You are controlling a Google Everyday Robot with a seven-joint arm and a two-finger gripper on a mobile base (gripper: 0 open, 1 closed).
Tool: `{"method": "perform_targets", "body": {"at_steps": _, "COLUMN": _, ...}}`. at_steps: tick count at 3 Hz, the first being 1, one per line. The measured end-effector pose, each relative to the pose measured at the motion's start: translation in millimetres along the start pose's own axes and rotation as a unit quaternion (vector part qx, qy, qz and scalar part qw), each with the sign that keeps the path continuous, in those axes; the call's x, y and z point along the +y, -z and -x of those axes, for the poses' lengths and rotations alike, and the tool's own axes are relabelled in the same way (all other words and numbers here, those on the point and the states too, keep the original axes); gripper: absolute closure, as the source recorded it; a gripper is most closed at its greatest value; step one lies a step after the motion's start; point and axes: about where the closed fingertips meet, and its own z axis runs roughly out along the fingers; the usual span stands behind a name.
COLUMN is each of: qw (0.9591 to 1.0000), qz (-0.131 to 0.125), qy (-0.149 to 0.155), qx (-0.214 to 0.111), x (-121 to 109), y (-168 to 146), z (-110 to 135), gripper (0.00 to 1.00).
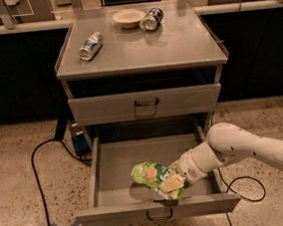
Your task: Place green rice chip bag into middle drawer
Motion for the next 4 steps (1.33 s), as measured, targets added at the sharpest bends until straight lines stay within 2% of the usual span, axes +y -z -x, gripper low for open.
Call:
{"method": "perform_targets", "body": {"at_steps": 1, "qw": 1.0000, "qz": 0.000, "qy": 0.000, "qx": 0.000, "x": -0.1, "y": 0.0, "z": 0.0, "gripper": 1.00}}
{"method": "perform_targets", "body": {"at_steps": 2, "qw": 0.9998, "qz": -0.008, "qy": -0.006, "qx": -0.017, "x": -9.8, "y": -6.5, "z": 2.7, "gripper": 1.00}}
{"method": "perform_targets", "body": {"at_steps": 3, "qw": 0.9962, "qz": -0.032, "qy": -0.042, "qx": -0.069, "x": -38.9, "y": -17.0, "z": 11.7, "gripper": 1.00}}
{"method": "perform_targets", "body": {"at_steps": 4, "qw": 0.9880, "qz": -0.065, "qy": -0.079, "qx": -0.116, "x": -70.5, "y": -32.7, "z": 18.2, "gripper": 1.00}}
